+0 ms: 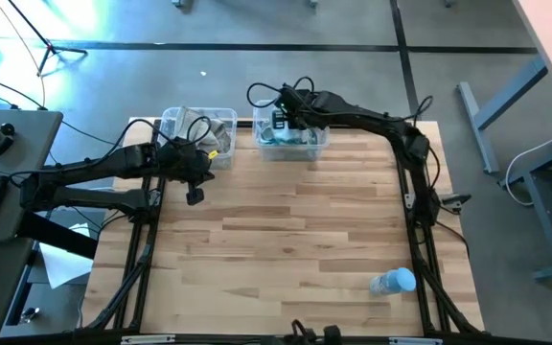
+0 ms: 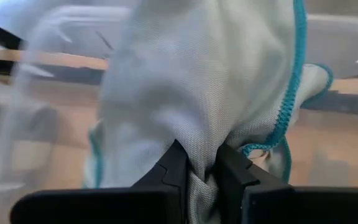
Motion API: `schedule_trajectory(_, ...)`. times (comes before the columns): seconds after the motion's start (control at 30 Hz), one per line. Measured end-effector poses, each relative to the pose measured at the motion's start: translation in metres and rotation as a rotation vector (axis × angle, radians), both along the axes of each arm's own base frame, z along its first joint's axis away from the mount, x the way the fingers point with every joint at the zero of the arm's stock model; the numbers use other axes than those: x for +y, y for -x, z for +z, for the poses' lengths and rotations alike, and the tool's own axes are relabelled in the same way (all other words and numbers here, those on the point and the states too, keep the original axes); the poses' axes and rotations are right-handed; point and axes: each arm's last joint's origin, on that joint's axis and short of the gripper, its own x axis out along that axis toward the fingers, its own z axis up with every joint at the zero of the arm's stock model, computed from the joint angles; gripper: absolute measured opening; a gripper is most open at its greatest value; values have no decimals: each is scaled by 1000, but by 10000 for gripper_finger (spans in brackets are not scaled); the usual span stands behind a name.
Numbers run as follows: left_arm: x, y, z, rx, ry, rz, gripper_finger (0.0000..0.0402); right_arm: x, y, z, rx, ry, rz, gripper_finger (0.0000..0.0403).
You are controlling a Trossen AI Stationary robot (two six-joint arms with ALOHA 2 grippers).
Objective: Sort microfiber towel by color & place in baskets
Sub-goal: Put the blue towel into the right transparent bin, then return to Home Position
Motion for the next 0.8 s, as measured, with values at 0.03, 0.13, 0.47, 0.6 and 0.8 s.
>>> schedule_trajectory(0.03,0,0,0,0,0,0,0,-3,-1,-6,9,-8,-7,40)
schedule_trajectory(0.13,0,0,0,-2,6,8,0,-9,-5,-21,25,-59,29,55)
schedule_trajectory(0.47,0,0,0,-7,16,20,0,-8,-4,-3,-37,-36,101,176)
schedule_trajectory(0.6,0,0,0,-6,6,9,0,-2,3,15,-60,-18,137,220)
schedule_trajectory(0.8,0,0,0,-4,-6,-6,0,18,21,57,-107,53,167,240)
